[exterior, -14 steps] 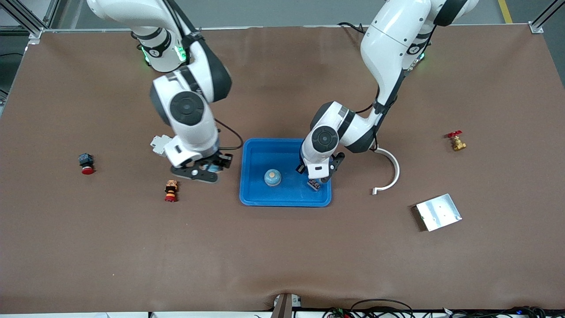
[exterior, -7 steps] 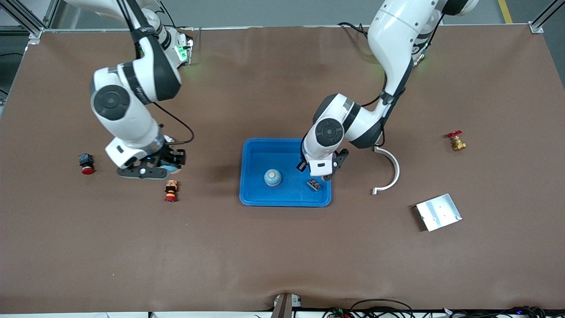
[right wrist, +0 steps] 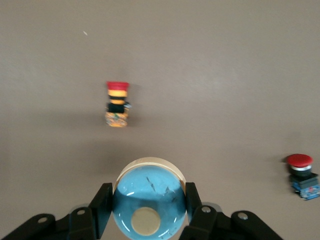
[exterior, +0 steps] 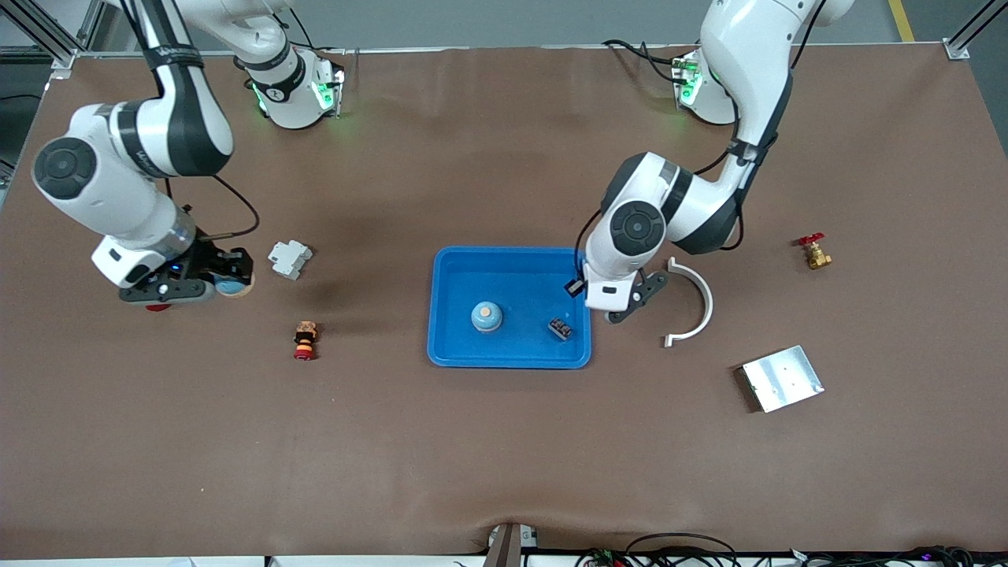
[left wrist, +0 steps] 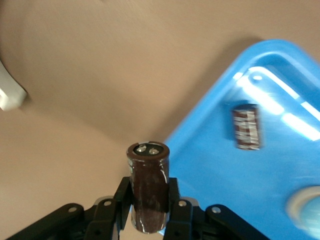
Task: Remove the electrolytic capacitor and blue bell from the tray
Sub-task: 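Carry the bell beside the buttons while the left gripper carries the capacitor, then lower the capacitor inside the white arc while the right gripper lowers the bell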
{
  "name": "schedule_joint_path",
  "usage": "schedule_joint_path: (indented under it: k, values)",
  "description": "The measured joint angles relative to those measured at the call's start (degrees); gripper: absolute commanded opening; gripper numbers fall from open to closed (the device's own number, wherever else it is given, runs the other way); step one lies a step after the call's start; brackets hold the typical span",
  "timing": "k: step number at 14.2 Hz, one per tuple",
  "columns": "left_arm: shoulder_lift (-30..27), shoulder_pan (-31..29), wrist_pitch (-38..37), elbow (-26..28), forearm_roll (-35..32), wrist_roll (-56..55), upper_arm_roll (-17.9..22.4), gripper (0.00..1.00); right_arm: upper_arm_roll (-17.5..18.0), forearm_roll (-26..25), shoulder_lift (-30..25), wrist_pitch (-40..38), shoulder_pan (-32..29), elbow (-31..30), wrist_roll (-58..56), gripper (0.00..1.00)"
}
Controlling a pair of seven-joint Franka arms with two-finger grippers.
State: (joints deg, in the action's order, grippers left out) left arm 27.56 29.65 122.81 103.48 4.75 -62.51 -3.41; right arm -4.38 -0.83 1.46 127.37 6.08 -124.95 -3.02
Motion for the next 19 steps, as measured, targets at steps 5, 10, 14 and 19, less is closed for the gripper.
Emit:
schedule_joint_path:
  k: [5, 10, 14, 19]
  values:
    - [-3.3, -4.6, 2.9, 6.6, -4.4, 16.4, 0.0, 0.00, 0.1, 2.5, -1.6, 4.1, -5.6, -7.0, -8.2, 0.00]
    - [-5.5, -9.5, 5.2, 11.0, -4.5, 30.0, 0.1, 0.00, 0.0, 4.2, -1.5, 11.3, -11.2, -13.3, -19.0, 0.00]
    - [-5.9, -12.2, 8.3, 13.5, -8.1, 35.2, 0.0, 0.00, 0.0, 4.2, 0.8, 11.6, -17.8, -14.4, -28.7, 0.00]
    - [-5.8, -13.3, 14.6, 16.5, -8.9, 39.5, 0.0, 0.00, 0.0, 4.3, 4.2, 11.8, -23.0, -14.5, -35.3, 0.00]
